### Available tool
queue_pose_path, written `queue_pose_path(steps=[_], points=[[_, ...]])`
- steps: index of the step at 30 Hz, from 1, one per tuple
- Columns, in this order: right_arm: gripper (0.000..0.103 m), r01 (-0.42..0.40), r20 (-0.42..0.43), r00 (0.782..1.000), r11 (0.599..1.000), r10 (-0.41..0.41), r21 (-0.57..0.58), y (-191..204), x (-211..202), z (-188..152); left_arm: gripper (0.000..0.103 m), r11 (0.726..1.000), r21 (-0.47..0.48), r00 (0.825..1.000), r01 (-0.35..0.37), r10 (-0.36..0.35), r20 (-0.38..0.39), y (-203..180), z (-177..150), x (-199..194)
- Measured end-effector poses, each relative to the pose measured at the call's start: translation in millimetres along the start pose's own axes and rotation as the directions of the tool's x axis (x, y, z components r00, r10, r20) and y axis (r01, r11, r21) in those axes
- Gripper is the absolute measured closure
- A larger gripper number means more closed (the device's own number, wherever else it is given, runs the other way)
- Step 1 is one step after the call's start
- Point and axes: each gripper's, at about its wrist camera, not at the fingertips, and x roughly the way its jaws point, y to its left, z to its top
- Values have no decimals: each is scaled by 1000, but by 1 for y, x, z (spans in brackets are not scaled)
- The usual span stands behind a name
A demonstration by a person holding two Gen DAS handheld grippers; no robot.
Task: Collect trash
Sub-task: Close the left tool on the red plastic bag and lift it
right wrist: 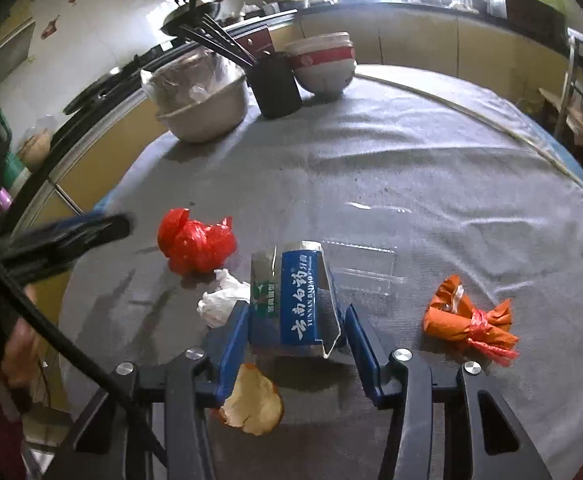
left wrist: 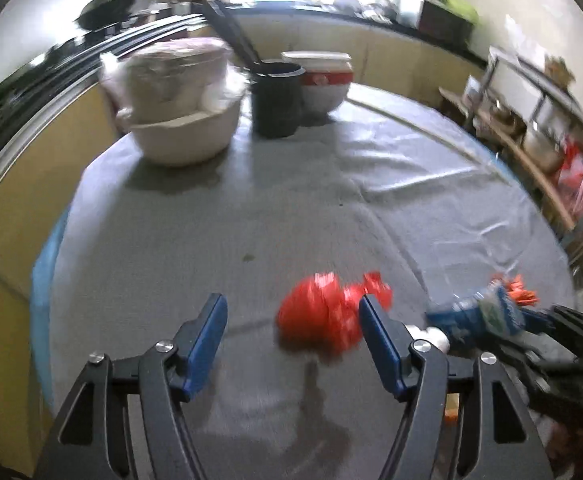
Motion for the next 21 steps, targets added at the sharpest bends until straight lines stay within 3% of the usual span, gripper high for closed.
queue_pose_path(steps=[2,5,7,8,9,11,16,21], points=[[51,-8,3,1000,1000,8,10,-1,-4,-3,34,999,-45,999,13,-14,-30,3,14,22],[51,-18,27,999,999,17,29,-7,-20,-9,34,986,-139,989,95,-110,-101,9,16,45],[51,-31,41,999,998,29,47,-13,-31,-14,56,971,-194,978,144,-169,-123,9,9,54],[51,-40,49,998,998,37,57,-17,-37,-17,56,968,-199,975,150,-179,-135,7,3,55],[51,-46,55,998,997,42,64,-19,-43,-18,57,968,-200,977,149,-175,-122,7,-2,53],[51,-62,68,996,995,57,84,-26,-54,-25,68,965,-215,977,151,-179,-113,8,-10,44],[51,-107,103,990,986,94,126,-33,-78,-43,70,941,-309,980,138,-175,-93,16,-33,23],[51,-122,135,986,981,102,149,-41,-102,-69,70,914,-362,976,182,-213,-46,21,-66,-13]])
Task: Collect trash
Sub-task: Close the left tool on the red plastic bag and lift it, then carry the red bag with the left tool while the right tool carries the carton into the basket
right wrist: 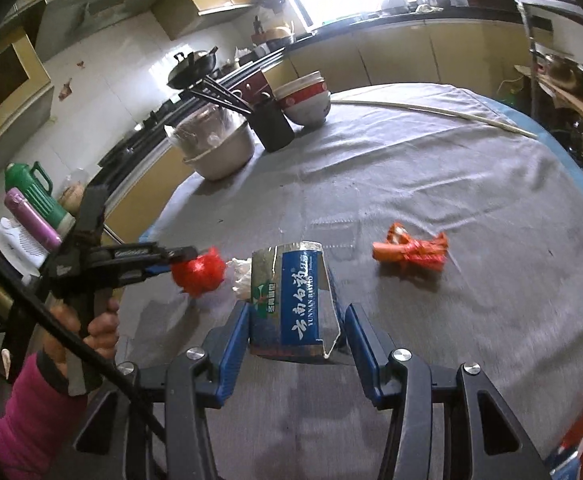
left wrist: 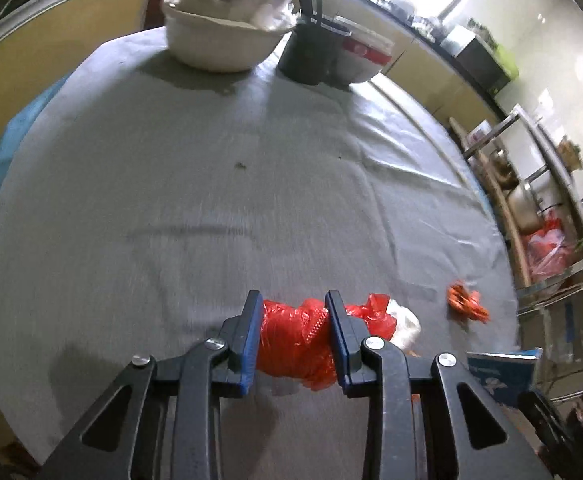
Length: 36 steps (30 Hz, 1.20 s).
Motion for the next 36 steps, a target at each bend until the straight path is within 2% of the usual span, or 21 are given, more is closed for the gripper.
queue_pose_path(steps=[5,8,12,16,21,28,33,36], points=[[51,4,15,1000,999,-5,39,-13,-23,-24,70,999,-32,999,35,-34,41,-6,-36,-32],[51,5,28,1000,997,-7,71,-23,-38,-37,70,1000,-7,998,14,-14,68,-21,-55,-46],[51,7,57,998,994,-13,105,-34,-62,-50,70,996,78,993,-33,24,113,-59,-77,-60],[51,17,93,995,990,-30,141,-48,-92,-62,70,981,183,991,-60,37,131,-101,-93,-67],[51,28,144,988,982,-56,186,-65,-130,-75,70,954,300,994,-19,-15,108,-151,-117,-67],[51,76,180,976,970,-120,232,-88,-173,-95,70,891,453,994,17,-63,86,-217,-151,-65],[51,110,196,966,952,-170,286,-110,-202,-114,70,853,520,995,34,-76,59,-249,-170,-61],[51,128,208,956,935,-205,331,-128,-220,-125,70,821,569,995,54,-91,38,-270,-182,-57]])
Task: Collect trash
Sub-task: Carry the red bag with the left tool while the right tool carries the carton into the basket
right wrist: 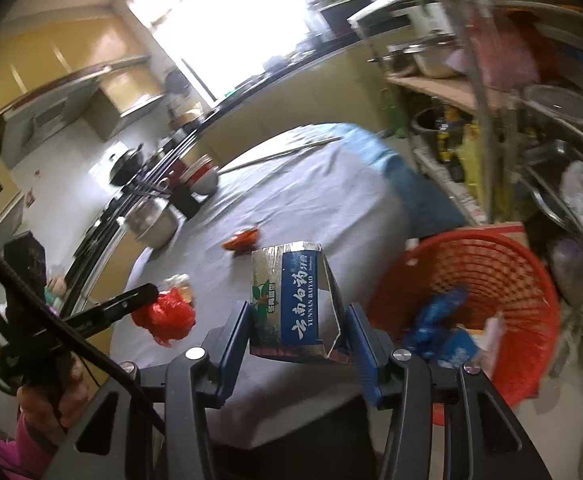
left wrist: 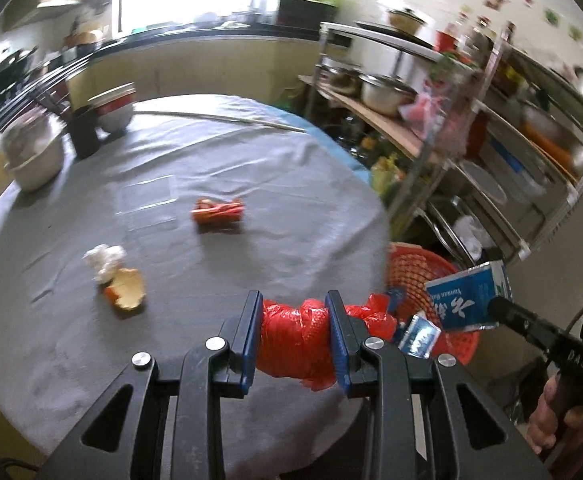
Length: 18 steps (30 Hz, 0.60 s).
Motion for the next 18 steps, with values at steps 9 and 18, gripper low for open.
queue_pose_path(steps=[9,18], points=[[51,53,58,997,994,-59,97,-48,-30,-1,70,990,123,997,70,-69,-18,-57,7,16],[51,80,105,989,980,-100,183,-85,-47,-1,70,978,173,993,116,-111,-39,-93,18,33]])
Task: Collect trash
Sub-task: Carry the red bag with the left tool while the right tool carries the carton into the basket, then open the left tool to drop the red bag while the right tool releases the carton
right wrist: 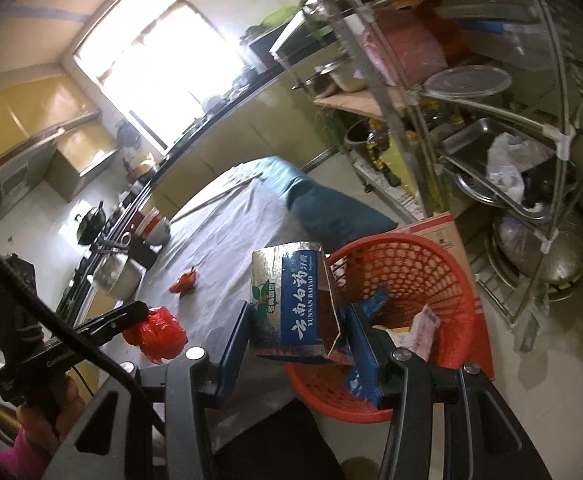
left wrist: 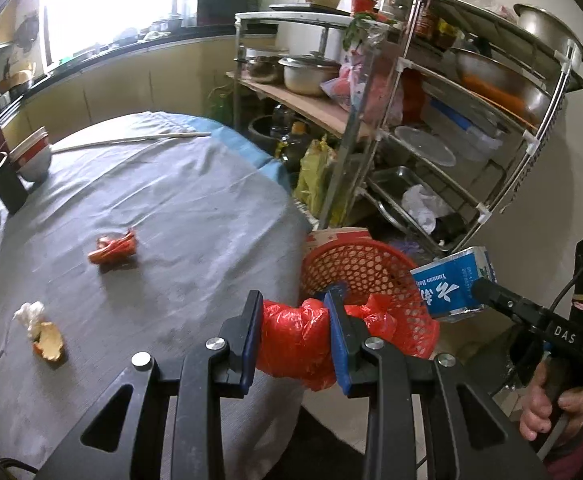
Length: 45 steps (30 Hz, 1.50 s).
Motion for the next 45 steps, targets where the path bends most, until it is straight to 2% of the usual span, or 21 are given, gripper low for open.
queue_pose_path(steps=[11,18,23,28,31,32,34,37,41,45], points=[[51,38,30,999,994,-41,99,-40,-6,4,70,997,60,999,44,-44,-1,-38,17,28],[51,77,-7,997,989,-77,124,-59,10,-4,70,993,109,999,43,-40,-34,-62,12,56],[51,142,-36,990,983,-138,117,-68,26,-13,70,993,109,996,49,-41,-73,-68,6,77],[49,152,-37,988,977,-148,149,-73,40,-15,68,992,110,994,54,-43,-103,-72,1,95],[49,124,-44,992,975,-118,184,-74,45,-10,62,992,111,992,59,-45,-120,-70,-2,98],[48,120,-37,993,974,-115,193,-74,44,-9,60,992,113,992,53,-40,-117,-67,-3,96],[47,101,-19,995,976,-99,191,-70,40,-6,47,993,114,994,39,-26,-109,-63,-3,90],[47,101,7,995,983,-103,152,-58,31,-2,39,993,118,996,23,-13,-83,-52,-4,71],[47,82,37,996,992,-86,100,-35,23,2,34,992,119,998,-31,38,-55,-33,-6,46],[47,47,34,998,999,-47,16,4,24,6,32,981,118,987,-154,159,-30,-10,-11,19]])
